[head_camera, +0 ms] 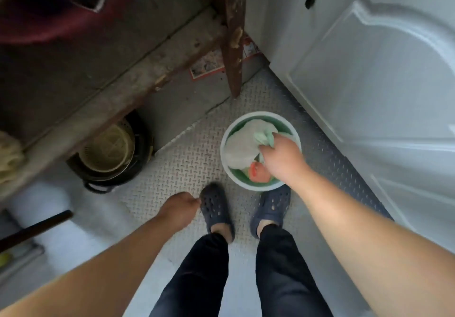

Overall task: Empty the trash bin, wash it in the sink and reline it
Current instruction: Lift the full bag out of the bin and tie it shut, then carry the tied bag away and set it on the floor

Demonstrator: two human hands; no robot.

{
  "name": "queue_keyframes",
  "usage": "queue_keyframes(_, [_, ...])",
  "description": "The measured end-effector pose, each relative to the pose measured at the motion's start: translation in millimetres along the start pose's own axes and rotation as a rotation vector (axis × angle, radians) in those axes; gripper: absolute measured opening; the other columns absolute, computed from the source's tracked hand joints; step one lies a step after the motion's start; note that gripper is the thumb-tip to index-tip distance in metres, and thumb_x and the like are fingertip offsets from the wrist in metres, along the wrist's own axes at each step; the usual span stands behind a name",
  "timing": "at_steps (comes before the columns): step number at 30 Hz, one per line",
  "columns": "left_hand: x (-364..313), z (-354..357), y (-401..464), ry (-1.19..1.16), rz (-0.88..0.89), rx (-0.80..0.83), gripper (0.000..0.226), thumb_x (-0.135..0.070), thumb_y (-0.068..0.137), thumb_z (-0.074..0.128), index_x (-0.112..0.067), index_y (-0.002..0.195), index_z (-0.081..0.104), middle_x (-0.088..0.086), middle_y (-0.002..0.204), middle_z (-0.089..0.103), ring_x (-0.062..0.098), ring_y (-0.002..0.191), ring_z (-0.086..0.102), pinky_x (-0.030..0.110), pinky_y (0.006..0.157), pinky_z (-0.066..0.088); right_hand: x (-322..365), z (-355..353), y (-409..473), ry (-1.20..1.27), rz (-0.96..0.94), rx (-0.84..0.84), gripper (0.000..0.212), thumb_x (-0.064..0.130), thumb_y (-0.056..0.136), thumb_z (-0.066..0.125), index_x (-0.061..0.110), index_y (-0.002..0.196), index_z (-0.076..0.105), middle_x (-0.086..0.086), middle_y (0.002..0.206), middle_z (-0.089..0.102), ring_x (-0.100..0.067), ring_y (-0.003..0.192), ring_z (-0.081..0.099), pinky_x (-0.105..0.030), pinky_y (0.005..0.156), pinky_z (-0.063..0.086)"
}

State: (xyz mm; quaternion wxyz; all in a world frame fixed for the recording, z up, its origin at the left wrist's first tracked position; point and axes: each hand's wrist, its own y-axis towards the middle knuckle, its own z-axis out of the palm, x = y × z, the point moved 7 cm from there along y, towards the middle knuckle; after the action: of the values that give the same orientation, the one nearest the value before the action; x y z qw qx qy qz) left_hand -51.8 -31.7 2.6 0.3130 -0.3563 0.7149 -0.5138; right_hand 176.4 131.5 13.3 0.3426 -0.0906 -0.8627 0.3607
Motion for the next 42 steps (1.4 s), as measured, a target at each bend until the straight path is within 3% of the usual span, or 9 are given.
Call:
queue_keyframes(6, [28.3, -27.2, -122.0, 0.018, 0.023, -0.01, 0.035, -0.029, 0.099, 0.053, 0.001, 0.109, 0.067, 0.023, 0.11, 0.069, 0.039, 0.103, 0.066, 0.047, 0.093, 0.056, 53.7, -54.3, -91.3, -0.172, 0.032, 0.004, 0.028, 0.028, 0.096, 0.048, 0.01, 0.112, 0.063, -0.009, 0.101, 0.066, -0.027, 0.086, 0.058, -0.03, 0.071, 0.042])
queue_keyframes(11, [34.2, -46.6, -220.0, -0.105, 0.132, -0.074, 0.033, -0.025, 0.097, 0.051, 0.004, 0.094, 0.067, 0.015, 0.083, 0.067, 0.028, 0.073, 0.06, 0.042, 0.076, 0.057, 95.0, -106.5, -178.2, -0.26, 0.038, -0.025, 0.033, 0.033, 0.094, 0.051, 0.01, 0.113, 0.064, -0.014, 0.108, 0.069, -0.035, 0.099, 0.063, -0.04, 0.082, 0.052])
queue_keyframes(17, [52.1, -72.9, -326.0, -0.126, 0.276, -0.112, 0.034, -0.029, 0.099, 0.053, -0.002, 0.082, 0.066, 0.014, 0.085, 0.071, 0.033, 0.082, 0.066, 0.043, 0.08, 0.055, 109.9, -155.1, -263.2, -0.254, 0.063, -0.018, 0.028, 0.033, 0.092, 0.054, 0.012, 0.104, 0.068, -0.01, 0.095, 0.072, -0.031, 0.089, 0.067, -0.039, 0.077, 0.056])
queue_keyframes(19, [70.6, -80.6, -348.6, -0.12, 0.268, -0.141, 0.036, -0.031, 0.098, 0.052, -0.002, 0.08, 0.064, 0.01, 0.079, 0.069, 0.028, 0.075, 0.064, 0.04, 0.075, 0.055, 107.3, -162.2, -278.8, -0.256, 0.066, -0.001, 0.026, 0.028, 0.094, 0.054, 0.01, 0.107, 0.067, -0.01, 0.094, 0.071, -0.029, 0.085, 0.066, -0.033, 0.07, 0.052])
queue_keyframes(24, [136.7, -77.6, -378.8, -0.288, 0.072, -0.241, 0.032, -0.033, 0.099, 0.052, -0.009, 0.08, 0.061, 0.004, 0.082, 0.066, 0.019, 0.072, 0.059, 0.031, 0.066, 0.047, 85.8, -166.3, -302.3, -0.509, 0.067, 0.13, 0.035, 0.04, 0.097, 0.044, 0.014, 0.106, 0.066, -0.011, 0.097, 0.072, -0.032, 0.09, 0.066, -0.041, 0.083, 0.055])
queue_keyframes(29, [187.2, -27.8, -404.8, -0.83, -0.134, -0.351, 0.025, -0.021, 0.1, 0.051, -0.005, 0.085, 0.063, 0.008, 0.077, 0.059, 0.021, 0.063, 0.051, 0.029, 0.06, 0.041, 78.3, -178.1, -306.1, -0.694, -0.027, 0.218, 0.034, 0.038, 0.097, 0.042, 0.016, 0.093, 0.067, -0.005, 0.081, 0.07, -0.024, 0.075, 0.063, -0.035, 0.074, 0.053])
queue_keyframes(32, [191.4, 13.0, -421.8, -0.857, -0.139, -0.332, 0.026, -0.027, 0.099, 0.053, -0.006, 0.091, 0.064, 0.003, 0.079, 0.063, 0.018, 0.064, 0.055, 0.026, 0.059, 0.045, 86.1, -182.7, -300.4, -0.782, -0.083, 0.279, 0.042, 0.042, 0.097, 0.044, 0.014, 0.08, 0.07, -0.006, 0.078, 0.073, -0.026, 0.076, 0.064, -0.035, 0.074, 0.052])
queue_keyframes(37, [198.5, 75.4, -444.6, -1.009, -0.162, -0.363, 0.027, -0.028, 0.101, 0.053, -0.004, 0.097, 0.066, 0.005, 0.084, 0.065, 0.018, 0.068, 0.058, 0.029, 0.066, 0.049, 112.4, -172.3, -298.6, -1.031, -0.203, 0.382, 0.026, 0.03, 0.095, 0.051, 0.015, 0.078, 0.063, -0.008, 0.084, 0.069, -0.03, 0.083, 0.062, -0.031, 0.069, 0.046])
queue_keyframes(42, [225.0, 138.3, -458.5, -1.165, -0.214, -0.361, 0.027, -0.025, 0.1, 0.054, -0.011, 0.079, 0.062, 0.005, 0.072, 0.061, 0.021, 0.068, 0.054, 0.031, 0.071, 0.044, 149.4, -135.1, -318.5, -1.228, -0.319, 0.45, 0.033, 0.032, 0.096, 0.048, 0.02, 0.066, 0.054, -0.001, 0.069, 0.064, -0.025, 0.071, 0.06, -0.031, 0.069, 0.046])
